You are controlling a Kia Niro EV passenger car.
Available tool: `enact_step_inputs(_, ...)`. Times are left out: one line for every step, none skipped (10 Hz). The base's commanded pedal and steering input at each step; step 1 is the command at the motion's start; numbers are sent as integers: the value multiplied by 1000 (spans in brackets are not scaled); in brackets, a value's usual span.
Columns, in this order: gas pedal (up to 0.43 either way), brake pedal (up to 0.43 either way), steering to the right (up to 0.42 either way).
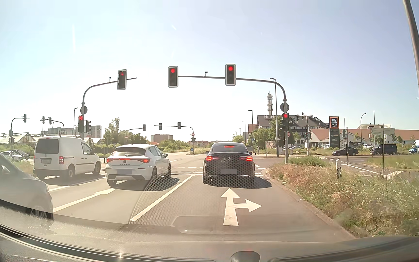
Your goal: Follow the waypoints while adhering to traffic rules and regulations
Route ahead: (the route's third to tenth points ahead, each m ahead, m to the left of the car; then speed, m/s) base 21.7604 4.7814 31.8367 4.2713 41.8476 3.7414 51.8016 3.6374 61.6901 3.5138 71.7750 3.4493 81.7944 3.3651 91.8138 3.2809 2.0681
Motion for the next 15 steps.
enact_step_inputs(0,30,4)
enact_step_inputs(0,30,4)
enact_step_inputs(0,30,3)
enact_step_inputs(0,30,3)
enact_step_inputs(0,30,3)
enact_step_inputs(0,30,3)
enact_step_inputs(0,30,3)
enact_step_inputs(0,30,3)
enact_step_inputs(0,30,3)
enact_step_inputs(0,30,3)
enact_step_inputs(0,43,3)
enact_step_inputs(0,55,3)
enact_step_inputs(0,61,3)
enact_step_inputs(0,73,3)
enact_step_inputs(0,98,3)
